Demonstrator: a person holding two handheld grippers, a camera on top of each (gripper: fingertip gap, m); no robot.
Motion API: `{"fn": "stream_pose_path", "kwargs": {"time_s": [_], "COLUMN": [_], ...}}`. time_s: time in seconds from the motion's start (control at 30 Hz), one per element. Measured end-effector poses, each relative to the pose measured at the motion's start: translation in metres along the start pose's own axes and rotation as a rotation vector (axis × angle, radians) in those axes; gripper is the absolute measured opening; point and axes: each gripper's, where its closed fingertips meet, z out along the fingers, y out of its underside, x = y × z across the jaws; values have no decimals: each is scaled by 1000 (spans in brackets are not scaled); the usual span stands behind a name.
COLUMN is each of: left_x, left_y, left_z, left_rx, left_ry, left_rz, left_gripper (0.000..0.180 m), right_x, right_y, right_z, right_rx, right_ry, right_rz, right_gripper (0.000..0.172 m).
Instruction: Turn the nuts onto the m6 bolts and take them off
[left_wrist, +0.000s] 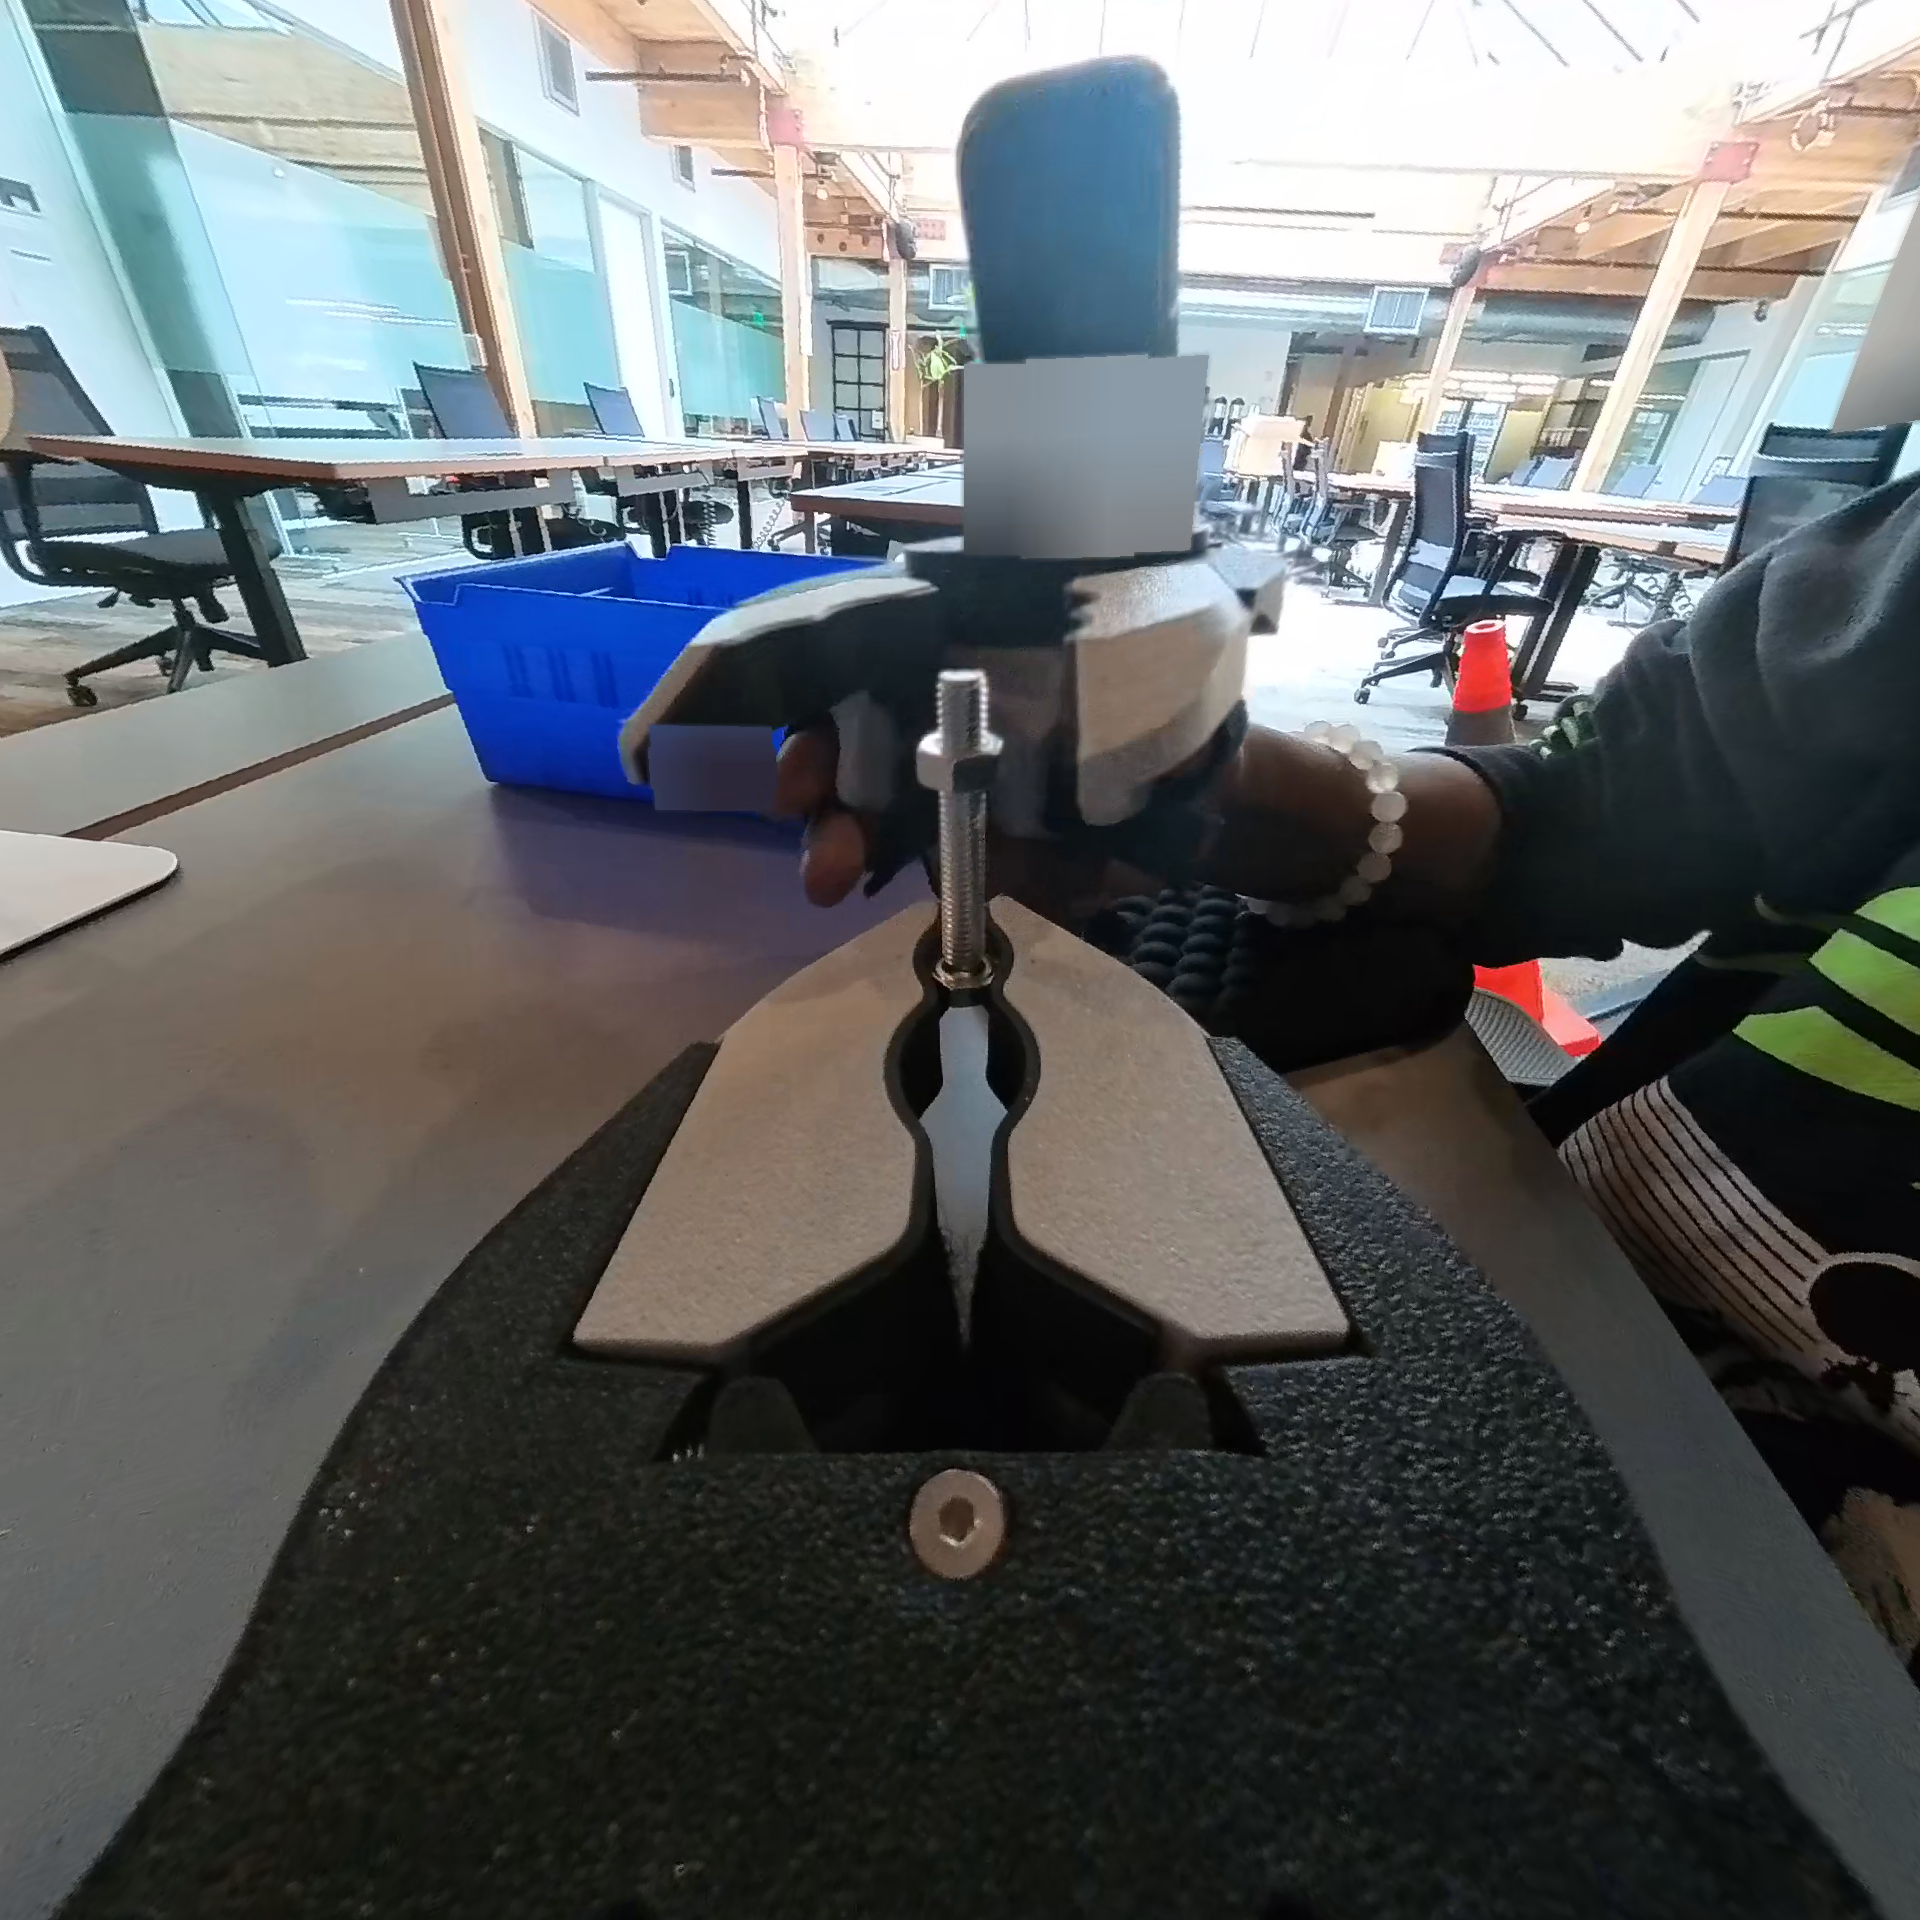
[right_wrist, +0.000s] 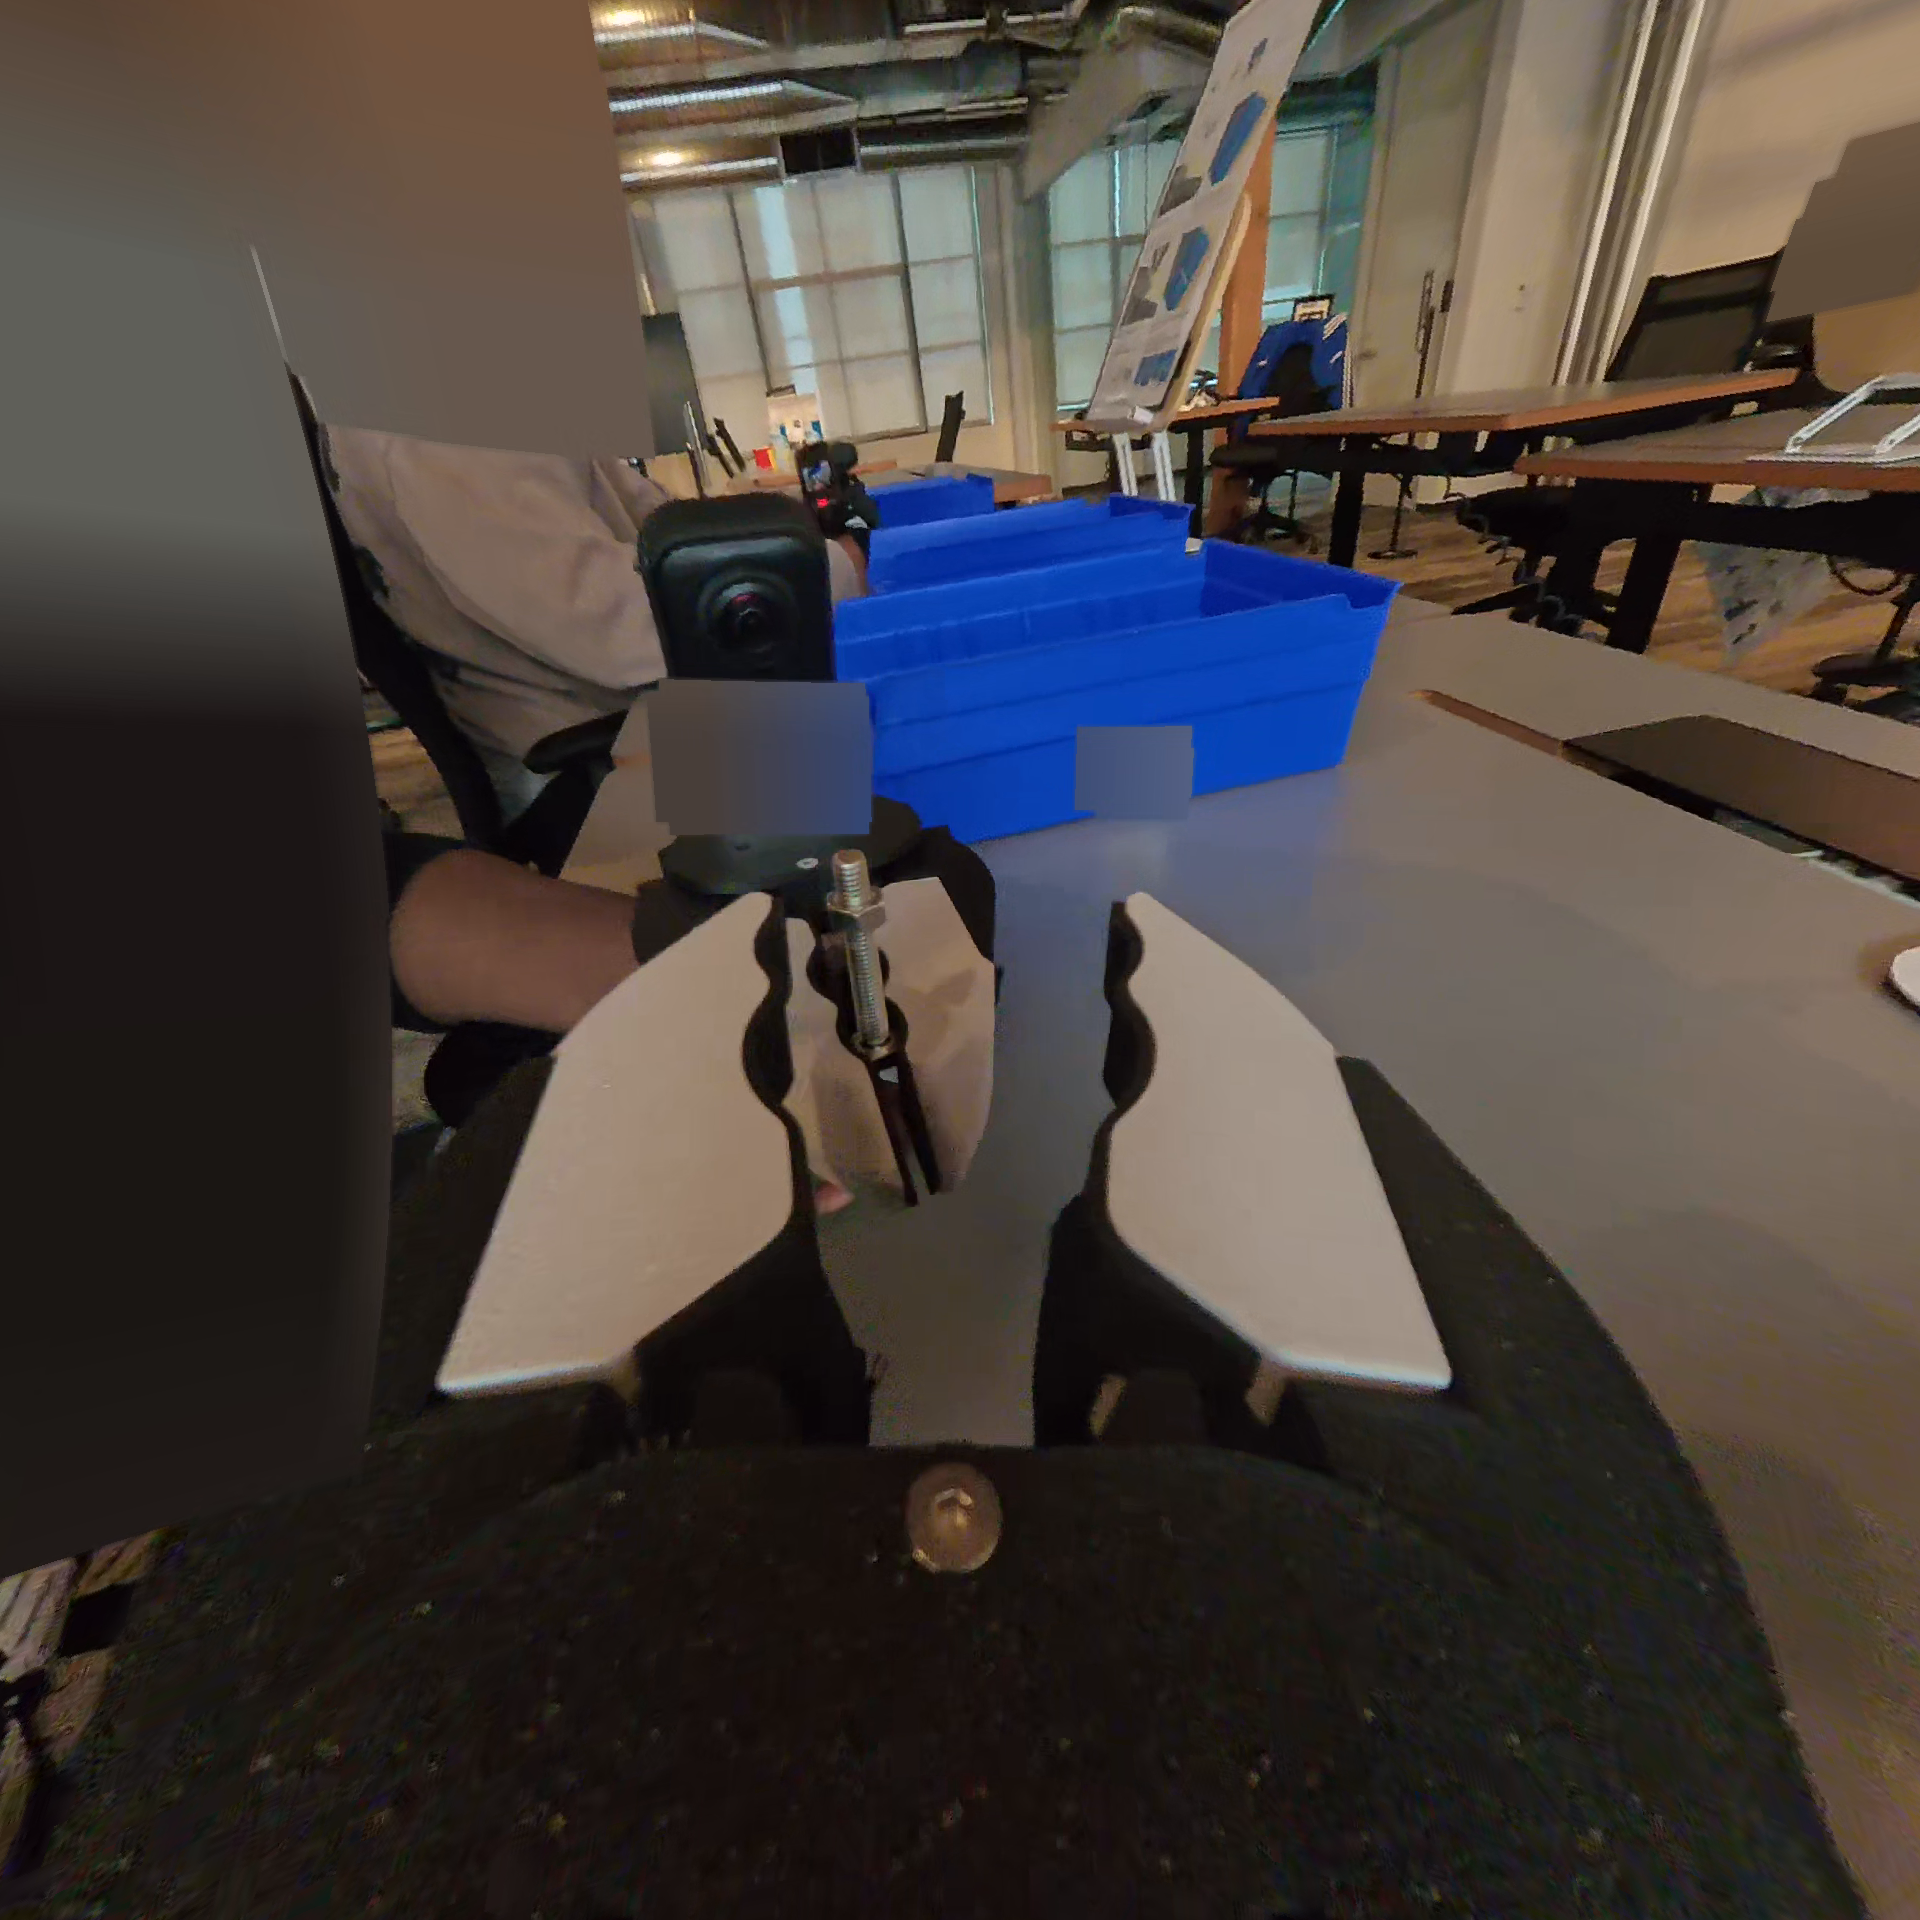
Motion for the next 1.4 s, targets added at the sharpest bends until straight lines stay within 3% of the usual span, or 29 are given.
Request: {"fn": "stream_pose_path", "kwargs": {"time_s": [0.2,0.37,0.57,0.7,0.83,1.0,1.13,1.3,1.4], "left_x": [-1,3,1,3,1,1,1,1,1], "left_y": [-1,1,-1,0,-1,-1,-1,-1,-1], "left_z": [-1,0,-1,-1,-1,-1,-1,-1,-1], "left_rx": [8,-6,12,3,12,8,8,8,10], "left_ry": [-3,13,7,9,3,3,0,-1,-3], "left_rz": [-12,15,3,14,5,8,9,9,8], "left_gripper": [3,3,3,3,3,3,3,3,3], "right_x": [10,-1,7,1,7,0,9,1,10], "right_y": [-3,-3,-5,-1,-5,-2,-7,-3,-5], "right_z": [-11,-4,-12,-6,-12,-7,-13,-6,-12], "right_rx": [11,9,24,-4,22,1,31,4,19], "right_ry": [27,-4,16,5,24,6,46,18,64], "right_rz": [-8,-38,-31,-55,-49,-59,-55,-61,-74], "right_gripper": [40,50,38,49,34,50,34,55,33]}}
